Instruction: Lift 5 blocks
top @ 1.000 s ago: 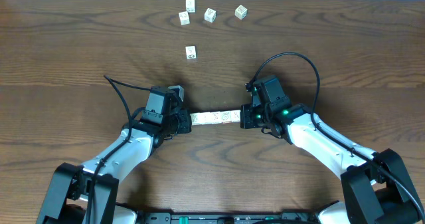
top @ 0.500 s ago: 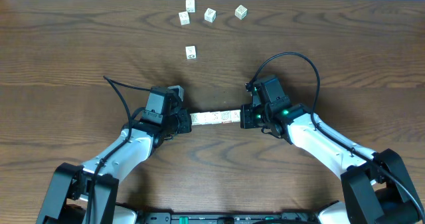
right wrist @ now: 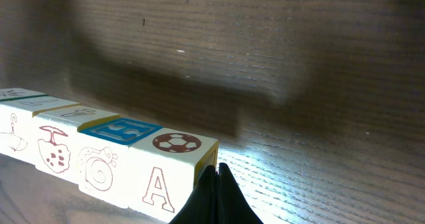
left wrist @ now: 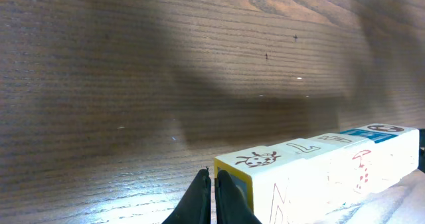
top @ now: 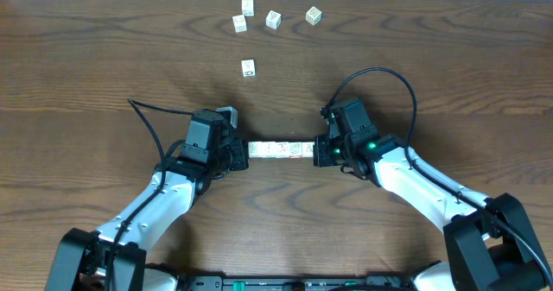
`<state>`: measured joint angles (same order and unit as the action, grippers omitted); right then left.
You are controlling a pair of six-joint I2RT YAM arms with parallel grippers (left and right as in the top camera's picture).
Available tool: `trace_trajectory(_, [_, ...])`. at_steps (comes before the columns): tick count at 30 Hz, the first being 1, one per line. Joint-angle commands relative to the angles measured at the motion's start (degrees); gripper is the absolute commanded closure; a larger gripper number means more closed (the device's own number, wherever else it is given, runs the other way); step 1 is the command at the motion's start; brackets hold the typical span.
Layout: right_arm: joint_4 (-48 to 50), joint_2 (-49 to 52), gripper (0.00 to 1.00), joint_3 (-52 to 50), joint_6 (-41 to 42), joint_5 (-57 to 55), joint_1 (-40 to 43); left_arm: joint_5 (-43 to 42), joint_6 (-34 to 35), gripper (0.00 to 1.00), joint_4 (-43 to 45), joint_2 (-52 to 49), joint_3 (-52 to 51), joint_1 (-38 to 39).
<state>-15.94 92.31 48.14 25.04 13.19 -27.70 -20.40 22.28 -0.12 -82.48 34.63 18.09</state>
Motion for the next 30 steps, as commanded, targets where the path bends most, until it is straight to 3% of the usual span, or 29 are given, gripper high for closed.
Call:
trace_trajectory(1, [2.01,-1.25,0.99,2.49,0.20,16.26,-2.40,-13.46,0.52,0.93,1.49,0.94,2.69,2.51])
trace_trajectory(30, [1.16,-4.83,0.99,2.56,0.22,17.11,-2.40,-13.44,0.50,0.93,1.46,0.94,2.69,2.49])
